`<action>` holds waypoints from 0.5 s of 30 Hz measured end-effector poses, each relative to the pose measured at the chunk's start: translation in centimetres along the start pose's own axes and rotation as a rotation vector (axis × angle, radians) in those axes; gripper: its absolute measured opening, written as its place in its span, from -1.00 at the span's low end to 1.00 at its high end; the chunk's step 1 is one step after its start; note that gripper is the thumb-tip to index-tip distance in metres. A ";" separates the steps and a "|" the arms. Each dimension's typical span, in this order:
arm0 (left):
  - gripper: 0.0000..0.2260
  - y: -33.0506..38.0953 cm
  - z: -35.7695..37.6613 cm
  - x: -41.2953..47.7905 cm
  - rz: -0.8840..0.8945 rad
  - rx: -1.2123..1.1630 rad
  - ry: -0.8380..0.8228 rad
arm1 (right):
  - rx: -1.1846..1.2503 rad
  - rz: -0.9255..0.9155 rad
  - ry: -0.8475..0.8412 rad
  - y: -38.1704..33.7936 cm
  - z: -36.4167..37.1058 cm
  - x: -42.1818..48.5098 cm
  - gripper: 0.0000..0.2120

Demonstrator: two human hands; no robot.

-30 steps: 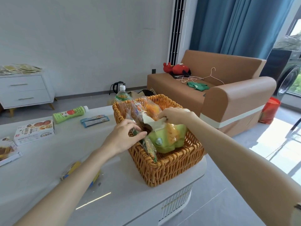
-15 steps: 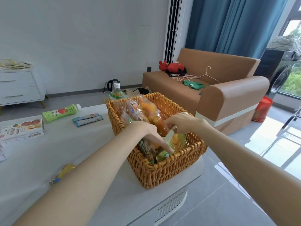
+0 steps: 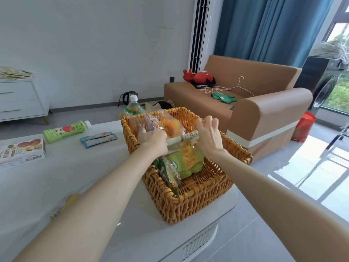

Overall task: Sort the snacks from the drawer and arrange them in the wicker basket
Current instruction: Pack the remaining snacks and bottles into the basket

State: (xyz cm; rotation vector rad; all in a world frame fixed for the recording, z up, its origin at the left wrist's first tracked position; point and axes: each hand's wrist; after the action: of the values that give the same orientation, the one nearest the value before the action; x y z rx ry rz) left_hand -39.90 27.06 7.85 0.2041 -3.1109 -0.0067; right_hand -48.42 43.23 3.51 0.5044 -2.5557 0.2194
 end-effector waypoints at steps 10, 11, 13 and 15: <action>-0.63 -0.5 2.4 0.8 -0.105 -0.013 0.305 | 0.321 -0.011 -0.757 -1.3 1.1 -2.6 0.02; -0.63 -0.6 2.5 0.7 -0.135 -0.030 0.369 | 0.290 -0.042 -0.781 -1.5 1.3 -2.7 0.02; -0.62 -0.8 2.7 0.6 -0.195 -0.103 0.437 | 0.290 -0.062 -0.776 -1.5 1.5 -2.6 -0.02; -0.58 -0.9 2.9 0.6 -0.237 -0.186 0.511 | 0.326 -0.063 -0.737 -1.4 1.3 -2.4 -0.14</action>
State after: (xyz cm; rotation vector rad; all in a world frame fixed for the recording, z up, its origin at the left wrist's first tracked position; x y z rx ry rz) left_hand -40.45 26.13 4.97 0.4819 -2.5439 -0.2121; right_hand -46.57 42.37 1.29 0.9253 -3.2254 0.5116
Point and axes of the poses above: each hand's wrist, its own x-axis towards the middle knuckle, its own z-axis out of the palm, y = z × x
